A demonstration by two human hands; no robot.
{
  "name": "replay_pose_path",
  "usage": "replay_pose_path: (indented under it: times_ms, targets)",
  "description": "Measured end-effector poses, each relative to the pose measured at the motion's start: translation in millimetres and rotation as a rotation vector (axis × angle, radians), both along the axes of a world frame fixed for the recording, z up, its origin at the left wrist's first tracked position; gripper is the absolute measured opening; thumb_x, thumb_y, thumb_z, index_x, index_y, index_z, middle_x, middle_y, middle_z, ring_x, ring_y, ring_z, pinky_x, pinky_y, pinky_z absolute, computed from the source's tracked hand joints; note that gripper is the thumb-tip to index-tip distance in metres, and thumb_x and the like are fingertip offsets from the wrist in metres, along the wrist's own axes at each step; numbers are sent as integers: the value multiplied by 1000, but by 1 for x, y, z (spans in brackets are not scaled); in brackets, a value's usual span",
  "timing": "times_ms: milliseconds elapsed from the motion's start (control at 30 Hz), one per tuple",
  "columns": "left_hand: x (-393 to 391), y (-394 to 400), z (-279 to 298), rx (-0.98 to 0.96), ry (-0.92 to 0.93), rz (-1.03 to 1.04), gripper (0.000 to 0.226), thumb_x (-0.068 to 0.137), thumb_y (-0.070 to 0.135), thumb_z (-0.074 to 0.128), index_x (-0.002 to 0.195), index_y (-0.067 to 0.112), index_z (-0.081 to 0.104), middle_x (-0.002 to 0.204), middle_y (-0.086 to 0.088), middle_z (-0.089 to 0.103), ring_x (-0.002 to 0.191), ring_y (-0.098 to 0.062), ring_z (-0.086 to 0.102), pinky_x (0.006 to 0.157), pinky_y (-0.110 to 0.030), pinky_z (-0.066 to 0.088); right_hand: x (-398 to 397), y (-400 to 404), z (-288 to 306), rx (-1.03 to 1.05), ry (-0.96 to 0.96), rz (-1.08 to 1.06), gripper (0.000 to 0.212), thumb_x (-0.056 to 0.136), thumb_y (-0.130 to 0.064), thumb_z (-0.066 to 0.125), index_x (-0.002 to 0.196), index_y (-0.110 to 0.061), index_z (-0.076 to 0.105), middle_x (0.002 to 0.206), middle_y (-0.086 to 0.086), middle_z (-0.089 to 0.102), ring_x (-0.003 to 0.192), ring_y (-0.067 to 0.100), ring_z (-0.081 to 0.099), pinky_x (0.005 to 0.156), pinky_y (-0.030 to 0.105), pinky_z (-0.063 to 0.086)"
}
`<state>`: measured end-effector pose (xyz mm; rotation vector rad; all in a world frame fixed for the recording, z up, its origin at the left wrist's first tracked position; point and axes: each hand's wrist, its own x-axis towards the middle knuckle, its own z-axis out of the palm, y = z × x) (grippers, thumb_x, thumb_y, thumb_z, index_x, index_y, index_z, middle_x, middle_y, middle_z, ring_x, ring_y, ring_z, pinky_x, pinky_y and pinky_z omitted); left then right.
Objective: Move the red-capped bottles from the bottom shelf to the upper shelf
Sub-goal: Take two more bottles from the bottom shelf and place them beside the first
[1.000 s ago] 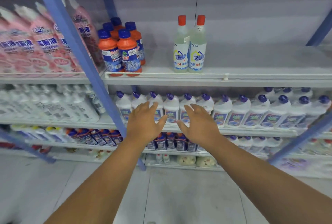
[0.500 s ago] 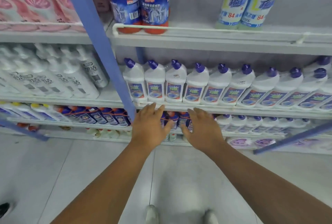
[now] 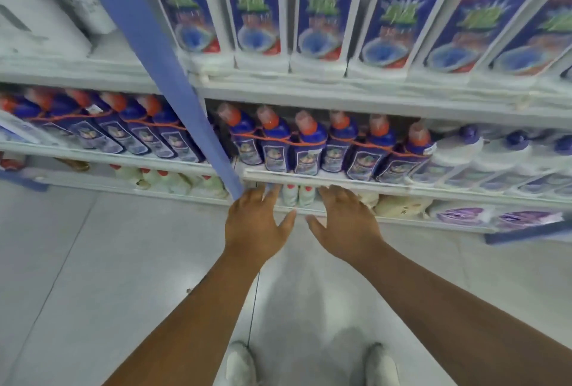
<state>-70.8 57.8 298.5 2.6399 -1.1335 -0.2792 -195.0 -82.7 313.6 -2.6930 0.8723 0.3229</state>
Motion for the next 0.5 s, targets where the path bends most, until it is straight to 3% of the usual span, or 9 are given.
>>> replay_pose_path:
  times_ms: [167,333,500]
  targets:
    - [10,-9,-122,62,92,97,71,94,64,48,154,27,39,157,-1,42,145,-22,37,111,-41,39,11,-13,-124,13,-27,-24,72,96,-59,42,154,-18,30,152,7,40,141,27,38,109,43,43]
    - [28,-28,-238,59,169,153,74,94,65,47,156,28,33,162,2,35,148,-19,31,115,-39,37,24,-37,-236,39,-91,-83,69,96,-58,45,151,-19,32,151,4,42,139,25,40,104,44,47]
    - [45,-64,-329,-6,175,161,70,92,63,51,150,25,40,152,2,47,141,-19,41,107,-39,44,54,-60,-331,39,-127,-120,70,98,-58,43,154,-19,27,148,8,43,134,28,45,101,41,48]
